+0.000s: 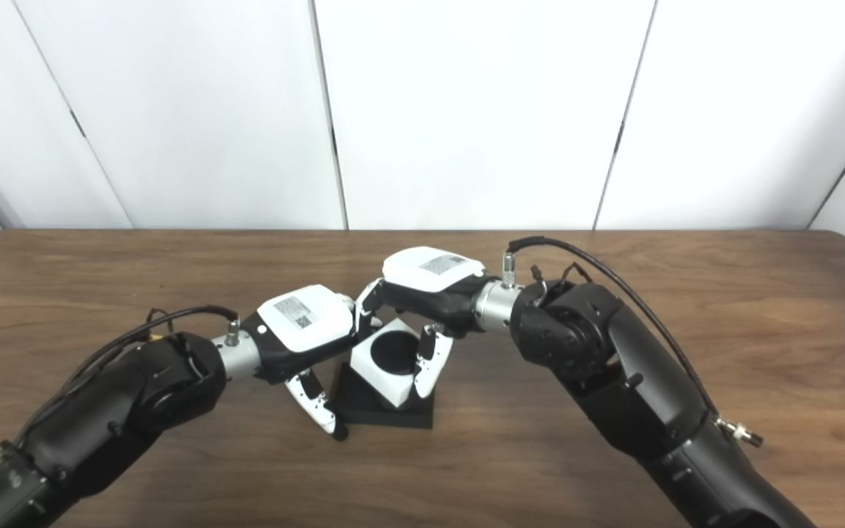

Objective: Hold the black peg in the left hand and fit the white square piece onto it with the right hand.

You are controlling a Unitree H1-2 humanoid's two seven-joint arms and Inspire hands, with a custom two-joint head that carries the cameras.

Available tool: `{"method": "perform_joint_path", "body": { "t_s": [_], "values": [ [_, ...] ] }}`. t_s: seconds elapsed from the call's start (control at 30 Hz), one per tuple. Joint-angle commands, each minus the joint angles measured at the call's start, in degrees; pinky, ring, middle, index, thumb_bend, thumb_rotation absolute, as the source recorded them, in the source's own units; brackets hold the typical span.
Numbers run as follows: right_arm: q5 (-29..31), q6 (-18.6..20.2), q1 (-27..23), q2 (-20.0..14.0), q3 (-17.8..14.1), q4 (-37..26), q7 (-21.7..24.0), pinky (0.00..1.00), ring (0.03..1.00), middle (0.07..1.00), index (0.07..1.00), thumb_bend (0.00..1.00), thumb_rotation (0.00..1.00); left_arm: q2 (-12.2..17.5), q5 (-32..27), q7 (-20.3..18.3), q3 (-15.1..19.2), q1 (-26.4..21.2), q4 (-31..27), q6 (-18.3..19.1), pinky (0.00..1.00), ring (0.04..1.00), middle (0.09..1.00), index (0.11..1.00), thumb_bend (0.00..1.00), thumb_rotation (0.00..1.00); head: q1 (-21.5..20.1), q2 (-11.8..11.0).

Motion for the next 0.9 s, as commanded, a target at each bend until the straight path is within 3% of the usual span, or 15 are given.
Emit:
{"method": "perform_joint_path", "body": {
  "t_s": [0.0,0.3,0.37,0.43,0.87],
  "values": [
    [-0.02,0.37,-2.01,-1.3,-0.54,-1.13,0.79,0.66,0.805,0.809,0.495,0.52,0.15,0.35,2.04,-5.44,-3.1,3.26,1.69,-1.35,0.89,0.906,0.877,0.488,0.52,0.08,0.04,0.02],
    [-0.47,1.74,-1.56,-1.57,-0.52,-1.57,1.72,0.69,0.823,0.827,0.497,0.52,0.15,0.48,2.06,-6.0,-3.12,3.32,1.3,-1.09,0.89,0.91,0.877,0.489,0.52,0.08,-0.02,0.21],
    [-0.65,1.89,-1.44,-1.58,-0.49,-1.63,1.72,0.69,0.83,0.838,0.662,0.76,0.2,0.48,2.11,-6.01,-3.08,3.35,1.26,-0.98,0.89,0.91,0.877,0.489,0.52,0.08,-0.02,0.21],
    [-0.66,1.84,-1.37,-1.59,-0.52,-1.59,1.68,0.69,0.835,0.845,0.71,0.81,0.21,0.46,2.17,-6.0,-3.05,3.37,1.29,-0.85,0.9,0.911,0.877,0.489,0.52,0.08,-0.02,0.21],
    [-1.01,1.9,-0.55,-1.46,-1.41,-1.42,0.67,0.69,0.83,0.85,0.749,0.85,0.2,0.2,-0.13,-3.8,-2.25,3.93,2.28,-2.6,0.89,0.887,0.851,0.484,0.52,0.07,-0.01,0.38]
  ]
}}
